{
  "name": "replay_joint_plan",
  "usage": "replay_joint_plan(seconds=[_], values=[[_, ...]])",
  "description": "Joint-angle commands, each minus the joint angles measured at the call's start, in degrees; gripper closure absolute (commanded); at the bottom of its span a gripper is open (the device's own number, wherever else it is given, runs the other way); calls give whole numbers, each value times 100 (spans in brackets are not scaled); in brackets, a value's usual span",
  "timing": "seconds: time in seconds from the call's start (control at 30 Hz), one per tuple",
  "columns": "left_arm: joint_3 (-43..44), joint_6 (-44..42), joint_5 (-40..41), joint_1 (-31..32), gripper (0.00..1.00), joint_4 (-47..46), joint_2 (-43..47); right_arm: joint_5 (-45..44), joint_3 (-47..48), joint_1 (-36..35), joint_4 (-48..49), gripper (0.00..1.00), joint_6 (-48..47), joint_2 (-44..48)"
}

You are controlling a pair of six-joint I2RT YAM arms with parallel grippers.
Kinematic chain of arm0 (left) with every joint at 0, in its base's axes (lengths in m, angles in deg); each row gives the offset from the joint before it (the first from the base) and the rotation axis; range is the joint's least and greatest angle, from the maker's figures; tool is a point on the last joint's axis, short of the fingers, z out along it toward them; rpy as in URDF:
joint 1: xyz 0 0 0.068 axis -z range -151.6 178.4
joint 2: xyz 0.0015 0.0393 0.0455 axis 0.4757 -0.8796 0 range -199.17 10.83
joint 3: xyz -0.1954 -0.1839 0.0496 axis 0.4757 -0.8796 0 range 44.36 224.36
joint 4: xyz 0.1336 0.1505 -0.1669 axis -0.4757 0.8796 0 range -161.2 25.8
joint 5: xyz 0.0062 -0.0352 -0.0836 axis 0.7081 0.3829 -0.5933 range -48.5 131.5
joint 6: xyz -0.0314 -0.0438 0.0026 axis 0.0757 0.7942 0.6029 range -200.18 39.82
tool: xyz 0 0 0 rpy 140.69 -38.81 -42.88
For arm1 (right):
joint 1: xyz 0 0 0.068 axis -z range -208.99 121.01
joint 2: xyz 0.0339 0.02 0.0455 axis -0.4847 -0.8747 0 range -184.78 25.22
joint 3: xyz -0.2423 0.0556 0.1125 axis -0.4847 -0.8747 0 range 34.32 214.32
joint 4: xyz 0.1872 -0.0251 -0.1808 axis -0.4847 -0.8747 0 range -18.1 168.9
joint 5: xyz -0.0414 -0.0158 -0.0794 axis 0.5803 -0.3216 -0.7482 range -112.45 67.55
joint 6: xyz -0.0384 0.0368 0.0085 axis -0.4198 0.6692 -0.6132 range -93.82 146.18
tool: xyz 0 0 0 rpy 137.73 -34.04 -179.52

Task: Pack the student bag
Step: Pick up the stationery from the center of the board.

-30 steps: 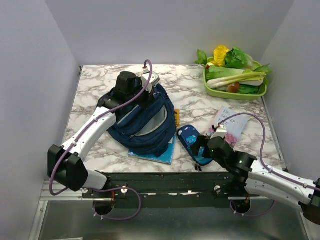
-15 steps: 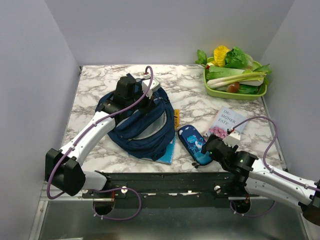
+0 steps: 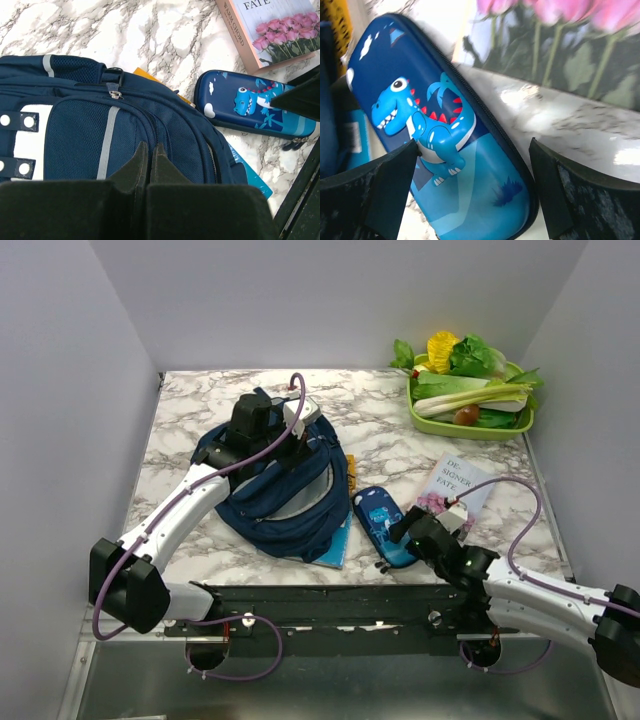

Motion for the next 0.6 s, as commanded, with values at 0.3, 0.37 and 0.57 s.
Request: replay_joint_plan(seconds=[0.3, 0.37, 0.57], values=[[157, 153, -417, 61, 100, -377, 295, 2031, -1399, 5, 2231, 10, -52, 1761], [165, 180, -408, 62, 100, -378, 304, 2145, -1320, 5, 2537, 10, -194, 1482], [244, 180, -382, 79, 100, -386, 304, 2778, -626, 5, 3504, 13, -669, -449]])
